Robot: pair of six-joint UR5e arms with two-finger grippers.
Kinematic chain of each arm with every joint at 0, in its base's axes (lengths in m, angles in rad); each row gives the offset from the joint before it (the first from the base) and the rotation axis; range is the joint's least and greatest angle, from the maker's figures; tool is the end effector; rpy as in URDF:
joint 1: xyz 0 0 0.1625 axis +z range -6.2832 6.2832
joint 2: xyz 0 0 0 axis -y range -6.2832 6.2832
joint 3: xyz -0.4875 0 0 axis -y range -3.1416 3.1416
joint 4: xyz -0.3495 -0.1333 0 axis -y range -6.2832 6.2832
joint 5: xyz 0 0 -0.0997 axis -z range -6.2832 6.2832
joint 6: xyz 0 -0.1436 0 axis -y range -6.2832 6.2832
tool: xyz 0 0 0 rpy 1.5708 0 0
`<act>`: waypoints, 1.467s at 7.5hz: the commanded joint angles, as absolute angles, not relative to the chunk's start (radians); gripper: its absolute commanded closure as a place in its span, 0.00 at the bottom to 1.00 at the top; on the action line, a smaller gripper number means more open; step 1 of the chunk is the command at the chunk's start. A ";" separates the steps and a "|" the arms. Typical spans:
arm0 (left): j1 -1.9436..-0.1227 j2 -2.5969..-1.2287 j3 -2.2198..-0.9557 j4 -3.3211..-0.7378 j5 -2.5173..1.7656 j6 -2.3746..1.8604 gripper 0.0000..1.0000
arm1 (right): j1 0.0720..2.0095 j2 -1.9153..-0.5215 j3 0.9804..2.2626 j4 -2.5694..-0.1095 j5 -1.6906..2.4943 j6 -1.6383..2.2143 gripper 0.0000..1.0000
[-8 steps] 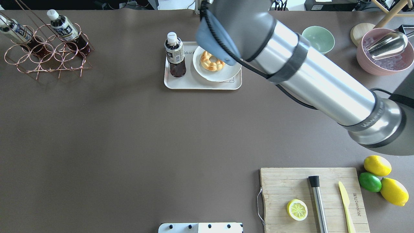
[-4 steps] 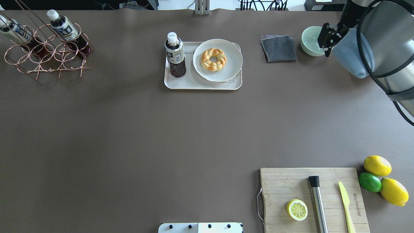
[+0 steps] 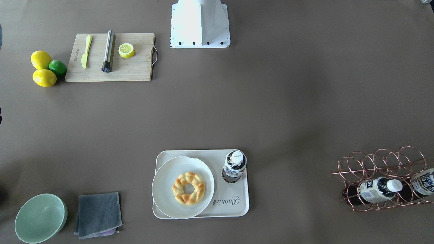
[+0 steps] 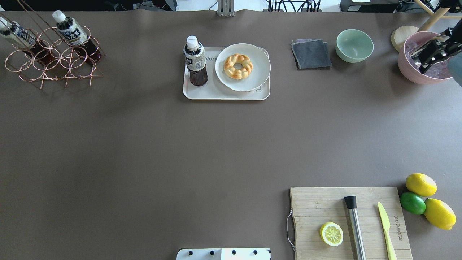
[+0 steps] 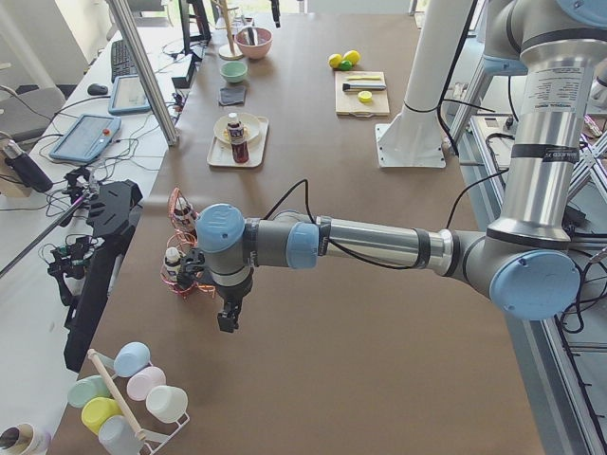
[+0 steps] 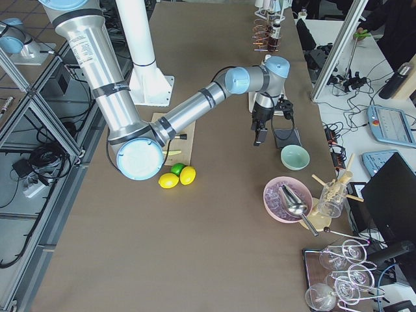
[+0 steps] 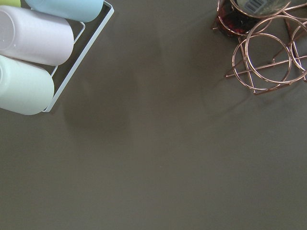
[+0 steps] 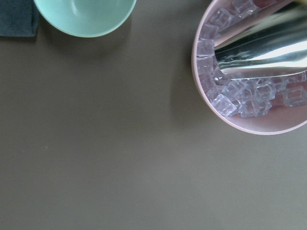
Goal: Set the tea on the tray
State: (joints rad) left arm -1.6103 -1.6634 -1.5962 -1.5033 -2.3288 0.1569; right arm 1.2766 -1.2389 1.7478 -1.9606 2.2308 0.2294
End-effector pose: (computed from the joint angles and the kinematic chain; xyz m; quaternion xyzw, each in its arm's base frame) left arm -0.0542 -0.4952 0.7059 0.0596 0.3658 0.0638 0.9266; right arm -0.1239 -0.5649 0.5539 -0.0293 -0.3270 -0.0499 0.9432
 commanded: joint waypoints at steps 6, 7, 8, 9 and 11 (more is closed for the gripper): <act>-1.612 -1.605 -1.598 -1.502 -2.324 0.175 0.02 | 1.517 -1.454 1.498 -1.743 2.270 -0.037 0.00; -1.618 -1.605 -1.600 -1.502 -2.325 0.175 0.02 | 1.540 -1.456 1.441 -1.671 2.270 -0.072 0.00; -1.621 -1.605 -1.600 -1.502 -2.326 0.175 0.02 | 1.554 -1.474 1.428 -1.642 2.269 -0.086 0.00; -1.621 -1.605 -1.600 -1.502 -2.326 0.175 0.02 | 1.578 -1.491 1.428 -1.634 2.269 -0.141 0.00; -1.621 -1.606 -1.598 -1.500 -2.326 0.175 0.02 | 1.604 -1.485 1.433 -1.634 2.275 -0.146 0.00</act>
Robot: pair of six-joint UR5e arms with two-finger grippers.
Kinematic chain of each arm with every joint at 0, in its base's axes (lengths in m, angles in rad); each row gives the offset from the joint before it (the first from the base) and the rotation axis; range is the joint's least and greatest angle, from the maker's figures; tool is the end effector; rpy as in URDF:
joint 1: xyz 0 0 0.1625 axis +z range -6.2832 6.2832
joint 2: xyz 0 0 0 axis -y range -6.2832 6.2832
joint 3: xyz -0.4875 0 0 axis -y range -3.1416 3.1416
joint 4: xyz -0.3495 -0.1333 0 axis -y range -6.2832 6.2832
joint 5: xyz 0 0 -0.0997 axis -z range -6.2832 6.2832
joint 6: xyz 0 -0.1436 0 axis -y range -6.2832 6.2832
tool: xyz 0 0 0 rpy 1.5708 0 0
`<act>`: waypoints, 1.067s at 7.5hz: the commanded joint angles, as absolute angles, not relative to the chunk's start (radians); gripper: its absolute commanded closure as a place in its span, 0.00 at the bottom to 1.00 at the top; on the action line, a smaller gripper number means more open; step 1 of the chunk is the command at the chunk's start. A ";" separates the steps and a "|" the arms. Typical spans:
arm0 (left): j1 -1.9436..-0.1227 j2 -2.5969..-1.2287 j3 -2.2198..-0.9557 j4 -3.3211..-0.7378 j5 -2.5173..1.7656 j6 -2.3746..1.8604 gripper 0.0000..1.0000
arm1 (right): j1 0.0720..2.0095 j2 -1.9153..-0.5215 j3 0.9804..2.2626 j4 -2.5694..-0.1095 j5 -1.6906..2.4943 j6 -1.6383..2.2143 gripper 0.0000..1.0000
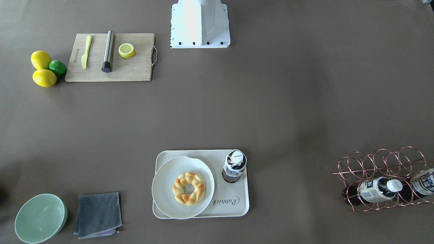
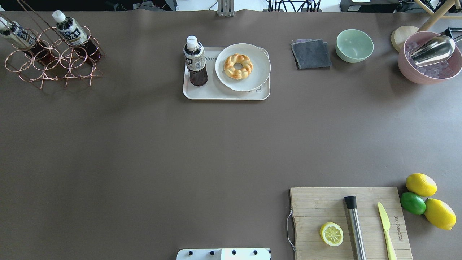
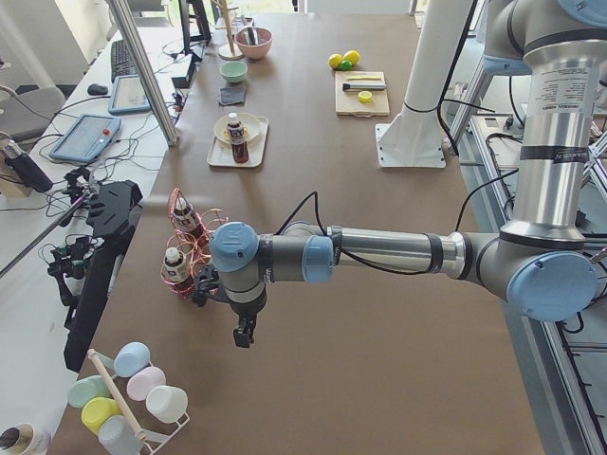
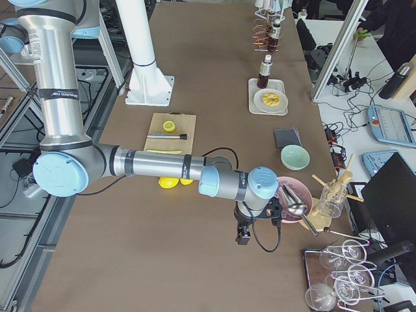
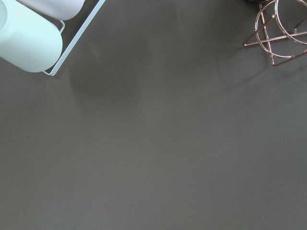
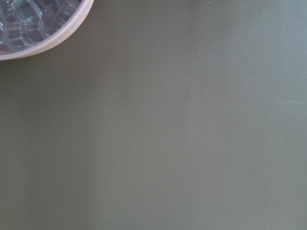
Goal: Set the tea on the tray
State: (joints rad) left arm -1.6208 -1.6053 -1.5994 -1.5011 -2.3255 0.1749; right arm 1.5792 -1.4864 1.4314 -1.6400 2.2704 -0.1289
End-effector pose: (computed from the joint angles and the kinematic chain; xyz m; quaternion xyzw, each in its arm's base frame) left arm -0.0581 -0.4623 0.7329 0.0383 0.3665 0.0568 0.9279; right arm 0.0448 -0.4750 0.7889 -0.0347 -0.3452 -0.0352 0.9372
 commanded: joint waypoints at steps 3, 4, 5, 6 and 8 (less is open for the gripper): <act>-1.621 -1.611 -1.595 -1.500 -2.324 0.175 0.02 | 1.625 -1.448 1.456 -1.644 2.292 -0.132 0.00; -1.618 -1.615 -1.594 -1.500 -2.324 0.175 0.02 | 1.624 -1.439 1.454 -1.644 2.292 -0.112 0.00; -1.618 -1.620 -1.592 -1.500 -2.325 0.175 0.02 | 1.621 -1.436 1.459 -1.641 2.292 -0.092 0.00; -1.618 -1.621 -1.594 -1.500 -2.324 0.175 0.02 | 1.612 -1.433 1.457 -1.641 2.296 -0.091 0.00; -1.617 -1.624 -1.594 -1.500 -2.325 0.175 0.02 | 1.598 -1.433 1.456 -1.640 2.299 -0.089 0.00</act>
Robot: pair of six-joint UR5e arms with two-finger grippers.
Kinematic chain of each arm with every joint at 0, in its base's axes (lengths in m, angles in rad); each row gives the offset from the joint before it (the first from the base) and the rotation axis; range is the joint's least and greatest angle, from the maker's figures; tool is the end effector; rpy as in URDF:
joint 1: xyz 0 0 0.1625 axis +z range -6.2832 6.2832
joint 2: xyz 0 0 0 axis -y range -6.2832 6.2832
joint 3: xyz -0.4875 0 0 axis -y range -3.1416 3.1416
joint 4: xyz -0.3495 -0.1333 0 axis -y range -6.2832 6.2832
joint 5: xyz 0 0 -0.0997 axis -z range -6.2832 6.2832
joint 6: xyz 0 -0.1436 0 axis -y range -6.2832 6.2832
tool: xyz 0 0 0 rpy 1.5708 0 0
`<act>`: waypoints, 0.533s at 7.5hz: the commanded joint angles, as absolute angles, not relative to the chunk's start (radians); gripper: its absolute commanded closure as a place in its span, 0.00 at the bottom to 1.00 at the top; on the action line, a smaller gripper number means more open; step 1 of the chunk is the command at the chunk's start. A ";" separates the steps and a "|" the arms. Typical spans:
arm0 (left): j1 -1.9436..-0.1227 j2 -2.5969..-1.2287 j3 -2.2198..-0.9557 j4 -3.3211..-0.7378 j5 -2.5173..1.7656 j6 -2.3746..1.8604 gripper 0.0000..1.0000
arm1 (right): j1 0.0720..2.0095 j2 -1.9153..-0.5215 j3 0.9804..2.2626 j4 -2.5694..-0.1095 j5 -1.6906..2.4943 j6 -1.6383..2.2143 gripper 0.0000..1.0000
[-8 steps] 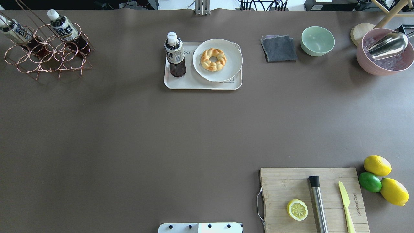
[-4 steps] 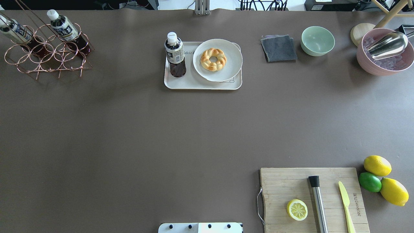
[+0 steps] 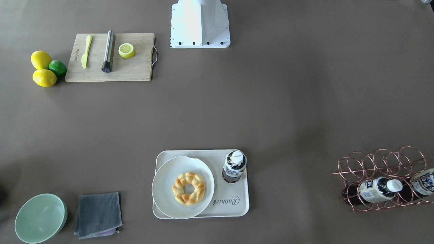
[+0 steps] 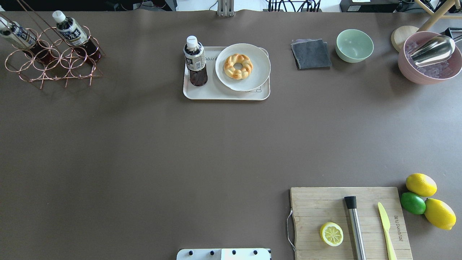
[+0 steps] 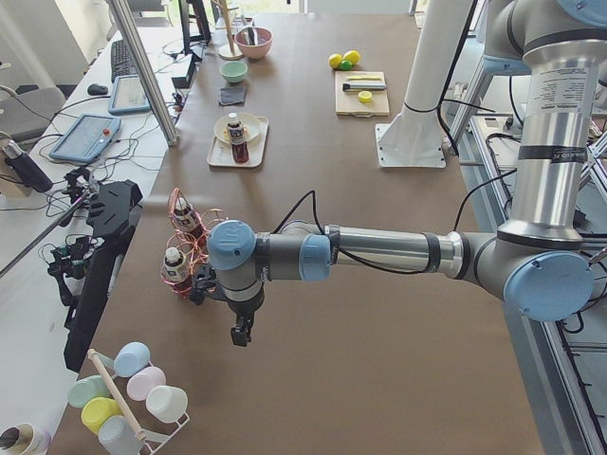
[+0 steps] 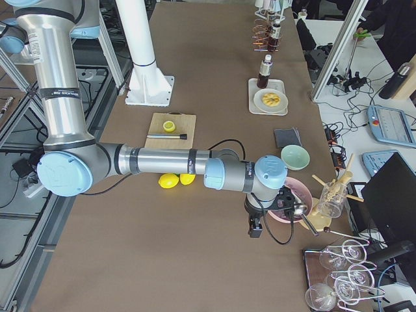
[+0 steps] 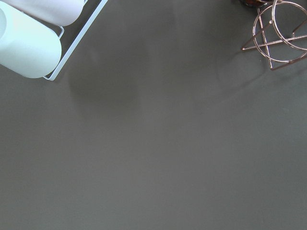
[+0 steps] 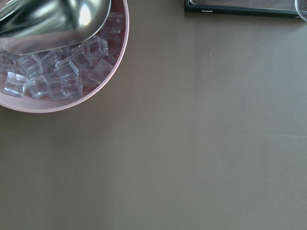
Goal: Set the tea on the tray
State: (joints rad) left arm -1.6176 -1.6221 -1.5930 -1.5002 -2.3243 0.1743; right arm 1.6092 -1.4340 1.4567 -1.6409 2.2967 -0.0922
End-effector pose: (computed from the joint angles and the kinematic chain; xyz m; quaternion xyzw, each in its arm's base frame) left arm -0.0572 -0.4714 0.7281 0.0419 0.3655 0.0598 0.9279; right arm 0.0575 -0.5086 0.7495 0.0011 -0.3556 -0.0167 0.9345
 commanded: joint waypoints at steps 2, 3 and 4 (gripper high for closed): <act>-1.617 -1.626 -1.594 -1.500 -2.326 0.173 0.02 | 1.597 -1.431 1.456 -1.635 2.299 -0.089 0.00; -1.617 -1.626 -1.594 -1.500 -2.326 0.173 0.02 | 1.597 -1.433 1.456 -1.635 2.299 -0.090 0.00; -1.617 -1.626 -1.594 -1.500 -2.326 0.173 0.02 | 1.597 -1.433 1.456 -1.634 2.299 -0.091 0.00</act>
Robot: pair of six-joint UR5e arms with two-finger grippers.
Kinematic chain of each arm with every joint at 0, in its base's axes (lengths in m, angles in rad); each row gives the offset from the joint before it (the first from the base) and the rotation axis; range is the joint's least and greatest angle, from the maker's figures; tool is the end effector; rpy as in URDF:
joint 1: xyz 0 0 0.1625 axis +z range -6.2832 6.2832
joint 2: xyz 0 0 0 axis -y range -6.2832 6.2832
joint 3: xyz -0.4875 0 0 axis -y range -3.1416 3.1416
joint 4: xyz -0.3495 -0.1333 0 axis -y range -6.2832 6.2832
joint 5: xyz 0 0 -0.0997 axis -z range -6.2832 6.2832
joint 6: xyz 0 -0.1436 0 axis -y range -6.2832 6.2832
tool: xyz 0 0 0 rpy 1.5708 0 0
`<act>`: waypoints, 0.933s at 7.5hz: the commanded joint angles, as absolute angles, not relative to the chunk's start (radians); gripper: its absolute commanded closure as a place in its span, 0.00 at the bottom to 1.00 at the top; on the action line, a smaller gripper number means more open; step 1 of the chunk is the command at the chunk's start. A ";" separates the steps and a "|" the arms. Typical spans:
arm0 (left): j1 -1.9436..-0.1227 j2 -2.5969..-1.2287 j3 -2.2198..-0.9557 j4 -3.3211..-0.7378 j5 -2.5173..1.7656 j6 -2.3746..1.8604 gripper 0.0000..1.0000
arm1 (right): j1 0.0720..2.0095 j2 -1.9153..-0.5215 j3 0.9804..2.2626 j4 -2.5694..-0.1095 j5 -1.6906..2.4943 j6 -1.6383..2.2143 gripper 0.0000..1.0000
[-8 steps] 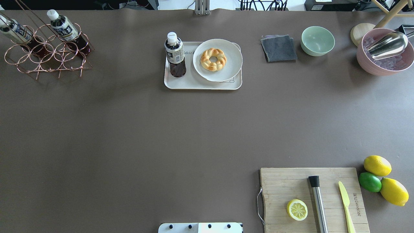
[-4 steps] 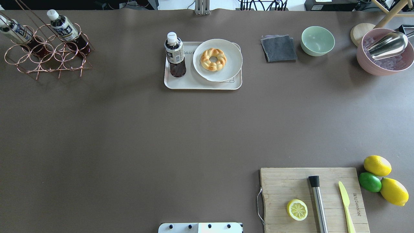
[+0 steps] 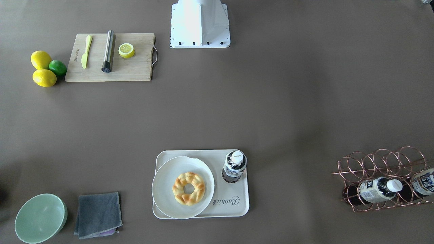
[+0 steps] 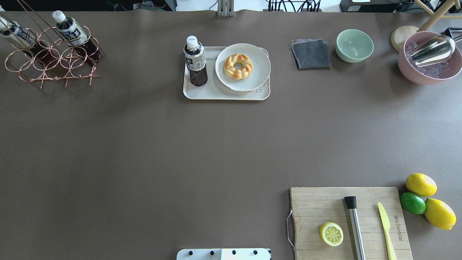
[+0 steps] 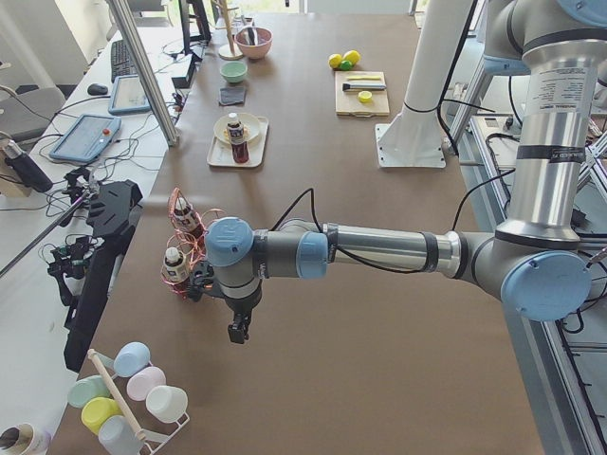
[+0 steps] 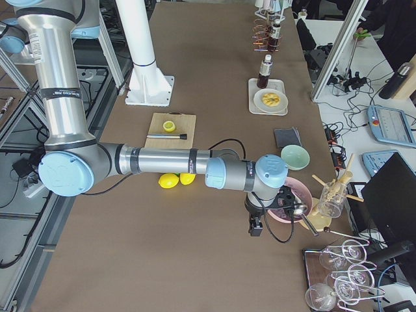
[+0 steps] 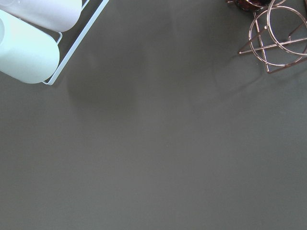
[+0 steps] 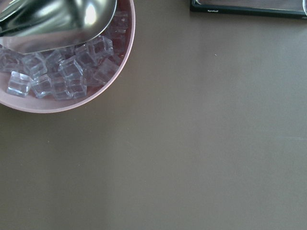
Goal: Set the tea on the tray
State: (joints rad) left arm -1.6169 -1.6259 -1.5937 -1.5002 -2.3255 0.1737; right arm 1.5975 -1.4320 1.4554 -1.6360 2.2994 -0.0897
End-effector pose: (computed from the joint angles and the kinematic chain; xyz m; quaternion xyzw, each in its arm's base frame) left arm -0.0568 -0.4736 0.7259 0.0438 0.3659 0.0606 0.9277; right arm 0.0513 -0.5108 0.7483 0.0012 -0.3568 -0.0220 0.9339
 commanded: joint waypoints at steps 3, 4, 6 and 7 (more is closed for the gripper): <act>-1.617 -1.626 -1.592 -1.500 -2.326 0.173 0.02 | 1.597 -1.433 1.448 -1.634 2.299 -0.091 0.00; -1.617 -1.626 -1.592 -1.500 -2.326 0.175 0.02 | 1.595 -1.434 1.450 -1.634 2.299 -0.091 0.00; -1.617 -1.626 -1.592 -1.500 -2.326 0.173 0.02 | 1.595 -1.437 1.453 -1.635 2.304 -0.091 0.00; -1.617 -1.625 -1.592 -1.500 -2.326 0.173 0.02 | 1.595 -1.437 1.454 -1.635 2.315 -0.092 0.00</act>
State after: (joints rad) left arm -1.6168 -1.6259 -1.5923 -1.5002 -2.3255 0.1736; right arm 1.5955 -1.4362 1.4525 -1.6349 2.3024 -0.0906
